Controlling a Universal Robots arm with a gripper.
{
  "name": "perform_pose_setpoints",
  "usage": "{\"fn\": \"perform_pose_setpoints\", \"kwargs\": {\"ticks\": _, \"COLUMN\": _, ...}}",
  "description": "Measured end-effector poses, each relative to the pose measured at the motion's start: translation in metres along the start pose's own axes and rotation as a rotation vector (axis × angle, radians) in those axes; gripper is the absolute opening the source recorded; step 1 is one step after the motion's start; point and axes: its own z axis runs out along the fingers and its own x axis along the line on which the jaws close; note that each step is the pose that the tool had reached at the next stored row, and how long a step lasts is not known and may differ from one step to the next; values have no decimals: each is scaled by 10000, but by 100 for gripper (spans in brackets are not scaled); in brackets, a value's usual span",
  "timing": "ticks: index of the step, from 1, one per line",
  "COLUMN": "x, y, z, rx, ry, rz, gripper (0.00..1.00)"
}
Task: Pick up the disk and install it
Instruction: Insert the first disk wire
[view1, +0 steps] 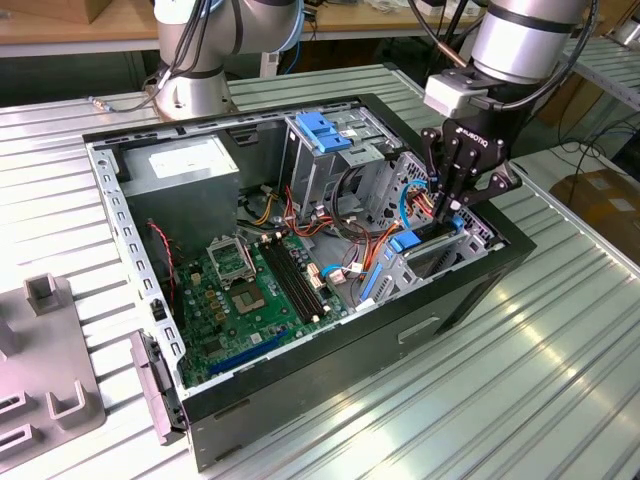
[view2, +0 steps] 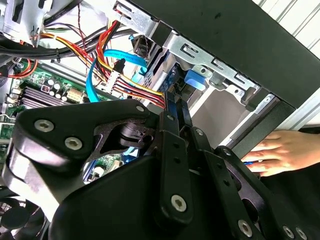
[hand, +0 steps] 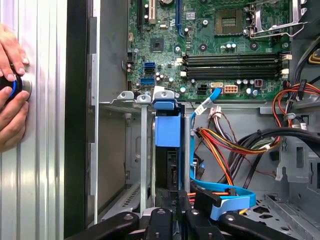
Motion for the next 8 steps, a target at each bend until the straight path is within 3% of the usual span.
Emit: {"fn": "perform_pose_setpoints", "kwargs": {"ticks": 8, "x": -3, "y": 5, "z": 16, "rx": -1, "ry": -25, "rz": 0, "gripper": 16}}
